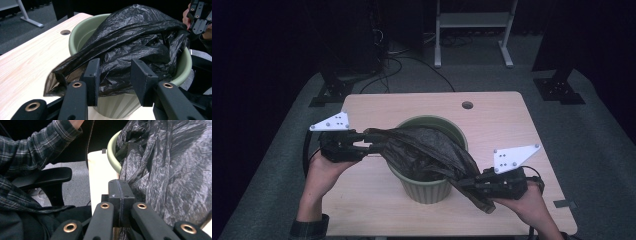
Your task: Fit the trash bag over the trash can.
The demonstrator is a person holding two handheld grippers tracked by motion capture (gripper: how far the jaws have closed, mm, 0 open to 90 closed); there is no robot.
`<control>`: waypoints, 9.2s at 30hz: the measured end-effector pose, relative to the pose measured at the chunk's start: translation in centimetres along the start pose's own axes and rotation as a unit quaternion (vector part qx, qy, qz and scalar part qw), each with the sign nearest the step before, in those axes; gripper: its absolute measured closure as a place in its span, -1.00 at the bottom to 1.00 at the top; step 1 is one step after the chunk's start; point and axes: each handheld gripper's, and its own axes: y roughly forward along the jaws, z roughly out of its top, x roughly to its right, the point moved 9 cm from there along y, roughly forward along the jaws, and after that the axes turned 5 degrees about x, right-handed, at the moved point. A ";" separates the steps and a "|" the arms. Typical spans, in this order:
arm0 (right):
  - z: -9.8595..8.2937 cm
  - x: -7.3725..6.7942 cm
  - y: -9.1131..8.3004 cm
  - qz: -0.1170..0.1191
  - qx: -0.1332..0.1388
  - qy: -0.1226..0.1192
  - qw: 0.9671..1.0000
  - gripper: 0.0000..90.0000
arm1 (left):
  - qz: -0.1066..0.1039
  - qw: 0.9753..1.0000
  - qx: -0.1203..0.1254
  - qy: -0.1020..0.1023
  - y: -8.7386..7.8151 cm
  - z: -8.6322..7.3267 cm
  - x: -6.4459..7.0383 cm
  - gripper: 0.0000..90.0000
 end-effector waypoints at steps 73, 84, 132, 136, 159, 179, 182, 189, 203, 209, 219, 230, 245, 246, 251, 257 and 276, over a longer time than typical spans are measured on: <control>9.6 9.5 -1.1 -0.081 0.111 0.006 0.990 1.00 | -0.067 0.996 -0.028 0.050 11.3 5.3 2.4 0.45; 8.8 10.3 -2.3 -0.102 0.110 0.012 0.989 1.00 | -0.003 0.999 -0.028 0.033 6.9 4.8 -1.3 0.70; 3.8 18.9 -1.3 -0.214 0.073 0.085 0.970 0.99 | 0.054 0.998 -0.004 -0.039 5.5 1.5 -8.6 1.00; 2.2 20.2 -0.6 -0.227 0.073 0.098 0.966 0.99 | 0.054 0.997 -0.014 -0.060 6.8 -0.3 -9.4 0.99; -8.3 20.3 2.1 -0.225 0.020 0.172 0.959 0.99 | 0.029 0.987 -0.089 -0.133 8.4 -10.3 -8.9 0.99; 6.0 17.6 2.9 -0.182 0.096 0.058 0.977 0.29 | 0.028 0.990 -0.071 -0.115 7.9 -8.4 -8.6 0.99; 6.3 17.9 4.7 -0.177 0.074 0.058 0.980 0.27 | 0.028 0.991 -0.069 -0.112 7.7 -8.1 -8.5 0.99; 6.0 18.1 5.4 -0.179 0.067 0.064 0.979 1.00 | 0.025 0.991 -0.067 -0.110 7.6 -7.8 -8.3 1.00; 5.3 7.6 0.1 -0.108 0.130 0.022 0.985 1.00 | 0.024 0.991 -0.069 -0.108 7.0 -7.7 -7.7 1.00; 2.3 4.8 -1.2 -0.090 0.133 0.029 0.987 1.00 | 0.020 0.991 -0.071 -0.110 7.3 -8.0 -7.6 1.00; -2.8 0.5 -0.3 -0.027 0.108 0.048 0.993 1.00 | 0.012 0.989 -0.082 -0.123 7.9 -9.3 -7.5 1.00; -7.8 -0.5 2.7 0.005 0.032 0.069 0.997 1.00 | -0.001 0.987 -0.088 -0.135 8.7 -10.1 -7.2 1.00; -11.0 -1.6 5.9 0.032 -0.064 0.053 0.996 1.00 | 0.007 0.986 -0.096 -0.136 7.5 -10.7 -7.4 1.00; -11.3 -1.4 5.9 0.027 -0.071 0.054 0.996 1.00 | 0.010 0.986 -0.098 -0.137 7.6 -10.9 -7.4 1.00; -12.8 0.0 6.0 0.002 -0.091 0.062 0.994 1.00 | 0.013 0.984 -0.110 -0.138 8.3 -11.9 -7.6 1.00; -14.4 1.9 6.0 -0.030 -0.117 0.067 0.990 1.00 | 0.018 0.983 -0.128 -0.134 9.4 -12.9 -7.7 1.00; -16.8 4.9 5.6 -0.073 -0.151 0.075 0.983 1.00 | 0.036 0.972 -0.193 -0.132 11.5 -16.8 -8.0 1.00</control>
